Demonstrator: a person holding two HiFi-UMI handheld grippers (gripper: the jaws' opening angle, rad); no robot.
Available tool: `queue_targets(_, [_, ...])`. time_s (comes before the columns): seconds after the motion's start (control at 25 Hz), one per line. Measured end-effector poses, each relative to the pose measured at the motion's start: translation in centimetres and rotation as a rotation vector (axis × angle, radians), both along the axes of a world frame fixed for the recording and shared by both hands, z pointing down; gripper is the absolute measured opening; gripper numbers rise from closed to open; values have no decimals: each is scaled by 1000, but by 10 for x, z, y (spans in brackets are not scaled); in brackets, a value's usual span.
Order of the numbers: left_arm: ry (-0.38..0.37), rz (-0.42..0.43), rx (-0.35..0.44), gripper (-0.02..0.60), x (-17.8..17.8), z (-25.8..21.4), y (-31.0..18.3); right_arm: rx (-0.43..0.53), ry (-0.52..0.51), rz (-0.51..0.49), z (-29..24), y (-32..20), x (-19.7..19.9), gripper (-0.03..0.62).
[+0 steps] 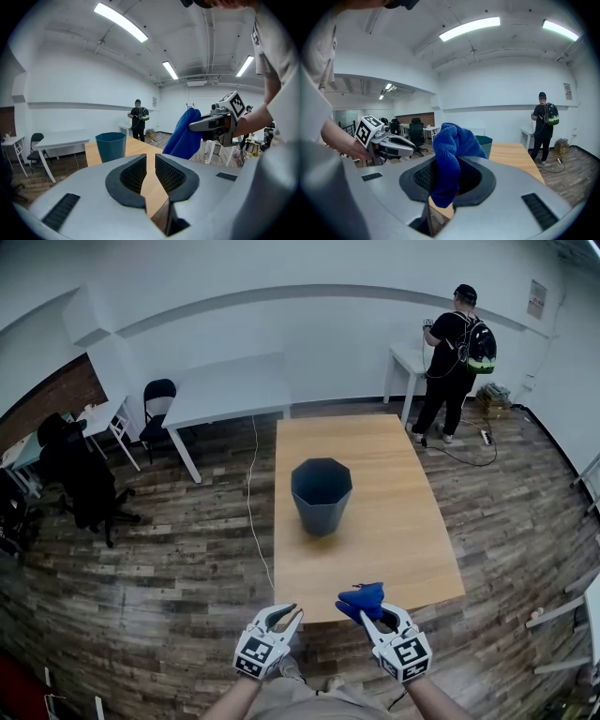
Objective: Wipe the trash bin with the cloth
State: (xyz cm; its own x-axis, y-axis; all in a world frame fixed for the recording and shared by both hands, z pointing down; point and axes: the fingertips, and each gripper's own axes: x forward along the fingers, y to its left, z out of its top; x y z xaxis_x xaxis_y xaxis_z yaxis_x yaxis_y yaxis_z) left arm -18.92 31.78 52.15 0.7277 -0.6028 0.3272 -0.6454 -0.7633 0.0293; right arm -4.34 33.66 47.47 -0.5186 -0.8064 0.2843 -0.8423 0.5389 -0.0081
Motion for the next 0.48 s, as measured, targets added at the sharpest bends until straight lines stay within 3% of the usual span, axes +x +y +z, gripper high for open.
queue_targets(0.24, [-22,-39,-9,70,34,9,41,-15,-26,-7,13,42,45,80])
queue_targets(0.48, [-41,-86,-22,69,41,20,72,-36,-25,-38,32,68,65,80])
